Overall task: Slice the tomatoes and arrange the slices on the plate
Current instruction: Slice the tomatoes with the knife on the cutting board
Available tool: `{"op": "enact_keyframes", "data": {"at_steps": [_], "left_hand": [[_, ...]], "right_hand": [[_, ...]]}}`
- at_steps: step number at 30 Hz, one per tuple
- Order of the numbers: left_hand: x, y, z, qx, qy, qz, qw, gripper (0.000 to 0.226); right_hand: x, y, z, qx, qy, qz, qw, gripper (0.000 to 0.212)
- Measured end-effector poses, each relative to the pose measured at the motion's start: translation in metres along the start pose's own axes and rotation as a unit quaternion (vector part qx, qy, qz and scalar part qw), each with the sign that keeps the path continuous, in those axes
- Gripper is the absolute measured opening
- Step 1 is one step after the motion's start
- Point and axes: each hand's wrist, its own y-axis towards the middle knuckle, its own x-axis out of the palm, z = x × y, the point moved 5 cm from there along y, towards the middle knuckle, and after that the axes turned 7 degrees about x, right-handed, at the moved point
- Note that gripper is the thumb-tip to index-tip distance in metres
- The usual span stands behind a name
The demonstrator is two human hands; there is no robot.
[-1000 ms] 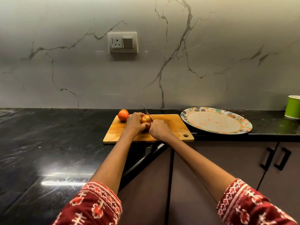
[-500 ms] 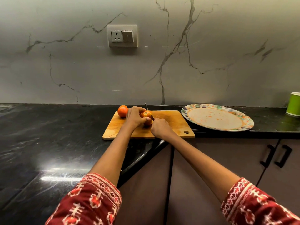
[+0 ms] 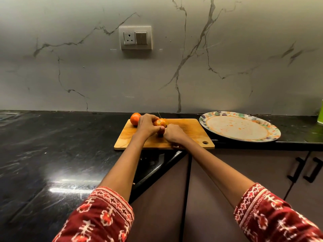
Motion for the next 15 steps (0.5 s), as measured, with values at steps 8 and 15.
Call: {"op": "enact_keyframes", "data": {"at_steps": [8,15], "left_hand": [[-0.005,-0.008,-0.013,-0.036,-0.014,-0.005,0.999,0.037],[0.002,0.000,-0.005,-0.027,0.030,-0.028,0.999,0.031]], "right_hand": [[0.012,-0.011,-0.005,-0.001,-0.079,0.038,0.996,0.025],[0.005,-0.006,-0.001,-0.002,-0.130,0.055,0.990,0.027]]}}
